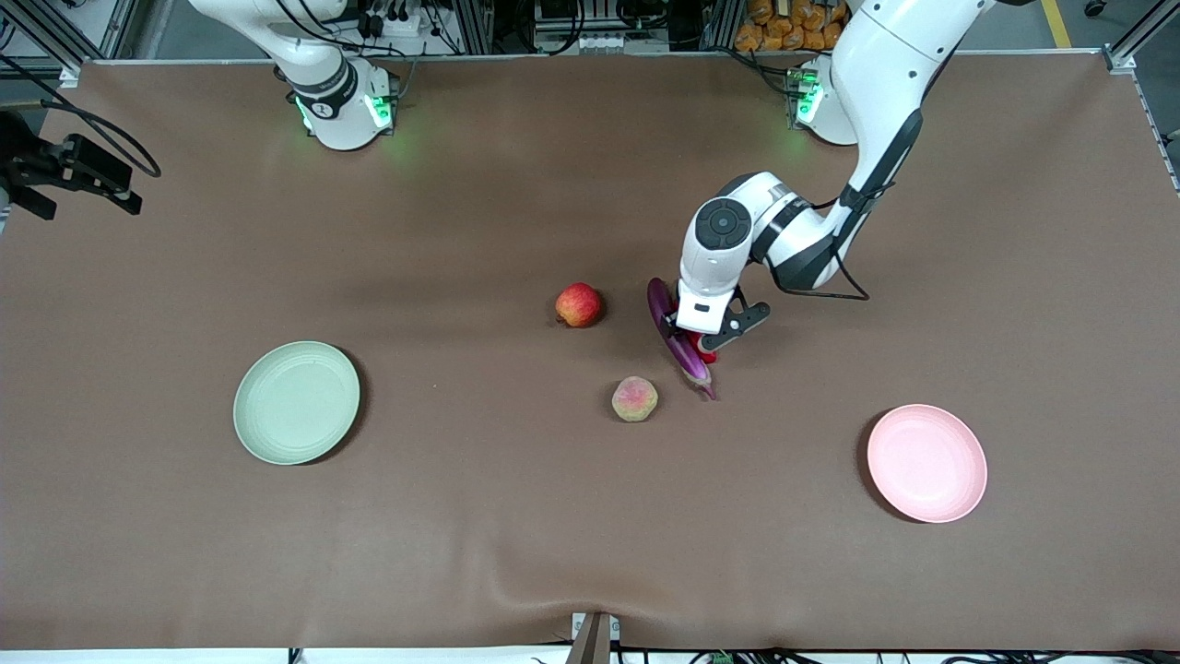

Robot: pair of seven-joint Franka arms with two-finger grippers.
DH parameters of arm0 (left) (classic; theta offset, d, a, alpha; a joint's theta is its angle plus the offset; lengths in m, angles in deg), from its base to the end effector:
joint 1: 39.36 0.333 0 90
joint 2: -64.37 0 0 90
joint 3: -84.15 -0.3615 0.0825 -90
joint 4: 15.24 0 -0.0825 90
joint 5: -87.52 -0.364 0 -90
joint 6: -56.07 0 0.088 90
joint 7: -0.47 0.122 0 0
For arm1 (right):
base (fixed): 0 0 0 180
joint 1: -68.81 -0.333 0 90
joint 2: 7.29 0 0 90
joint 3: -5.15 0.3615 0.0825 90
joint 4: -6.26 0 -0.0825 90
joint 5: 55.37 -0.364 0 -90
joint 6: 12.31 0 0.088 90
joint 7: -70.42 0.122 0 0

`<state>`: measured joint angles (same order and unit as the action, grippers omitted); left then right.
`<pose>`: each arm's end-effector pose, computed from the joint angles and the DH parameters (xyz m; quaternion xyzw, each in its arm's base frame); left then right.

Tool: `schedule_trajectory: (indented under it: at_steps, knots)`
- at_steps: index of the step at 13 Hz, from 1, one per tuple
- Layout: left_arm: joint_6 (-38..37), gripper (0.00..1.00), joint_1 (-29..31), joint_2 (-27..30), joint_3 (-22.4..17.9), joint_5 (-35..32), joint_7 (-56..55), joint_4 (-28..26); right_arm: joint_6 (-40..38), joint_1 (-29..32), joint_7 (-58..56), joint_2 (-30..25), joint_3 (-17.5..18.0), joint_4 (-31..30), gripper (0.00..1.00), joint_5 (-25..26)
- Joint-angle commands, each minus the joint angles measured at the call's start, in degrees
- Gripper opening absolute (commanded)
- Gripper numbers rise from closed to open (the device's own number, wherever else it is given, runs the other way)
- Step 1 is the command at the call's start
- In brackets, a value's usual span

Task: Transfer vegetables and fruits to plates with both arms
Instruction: 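Grasp the red chili pepper with the left gripper and lift it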

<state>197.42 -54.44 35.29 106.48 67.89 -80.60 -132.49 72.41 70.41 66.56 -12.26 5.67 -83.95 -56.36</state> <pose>0.4835 -0.3538 0.2432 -0.9649 -0.2621 -0.0018 0.0178 0.4936 -0.0068 0.6899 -0.9996 -0.0250 0.0042 0.0084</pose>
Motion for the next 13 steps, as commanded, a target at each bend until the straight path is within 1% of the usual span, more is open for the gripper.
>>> schedule_trajectory:
  at_steps: [1,5,9,10,11,12,13]
  knots:
    - [1.6,0.71,-0.3,-0.4,0.1,-1.7,-1.7,-1.8,0.0,-0.3,-0.1,-0.9,-0.3,-0.2,1.00,-0.2]
    - [6.6,0.69,0.0,-0.1,0.0,-2.9,-1.8,-5.3,0.0,-0.4,-0.1,-0.9,-0.3,-0.3,1.00,-0.2]
    - [11.8,0.64,0.2,-2.0,-0.2,-3.1,-2.2,-5.3,-0.2,-0.4,0.0,-0.4,-0.3,-0.2,1.00,-0.2]
    - [11.8,0.60,0.5,-2.0,-0.3,-3.1,-2.2,-5.2,-0.2,-0.4,-0.2,-0.3,-0.3,-0.2,1.00,-0.2]
    - [11.9,0.43,0.6,-1.9,-0.2,-3.1,-2.2,-5.2,-0.1,-0.5,-0.2,-0.3,-0.2,-0.1,1.00,-0.2]
    - [11.8,0.05,0.8,-1.5,-0.3,-3.2,-2.1,-5.2,0.0,-0.8,-0.1,-0.3,-0.2,-0.1,1.00,-0.2]
    - [11.5,0.00,0.9,-0.8,-0.3,-3.3,-2.0,-5.3,0.2,-1.2,0.1,-0.2,-0.2,-0.1,1.00,-0.2]
